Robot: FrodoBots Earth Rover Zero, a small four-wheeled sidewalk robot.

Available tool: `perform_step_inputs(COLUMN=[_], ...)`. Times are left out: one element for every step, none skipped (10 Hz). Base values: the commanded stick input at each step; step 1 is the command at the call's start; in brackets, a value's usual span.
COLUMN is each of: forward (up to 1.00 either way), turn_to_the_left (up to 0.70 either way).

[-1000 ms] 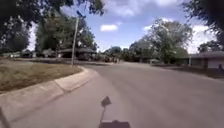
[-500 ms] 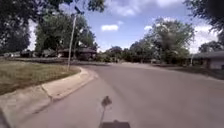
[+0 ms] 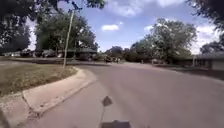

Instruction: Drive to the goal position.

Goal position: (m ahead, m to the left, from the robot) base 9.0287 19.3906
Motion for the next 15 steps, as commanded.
perform_step_inputs(forward=[1.00,1.00,1.00,1.00,1.00,1.00,1.00,1.00,1.00,1.00,1.00,1.00,1.00,1.00,1.00], turn_to_the_left=[0.00,0.00,0.00,0.00,0.00,0.00,0.00,0.00,0.00,0.00,0.00,0.01,0.24,0.40,0.40])
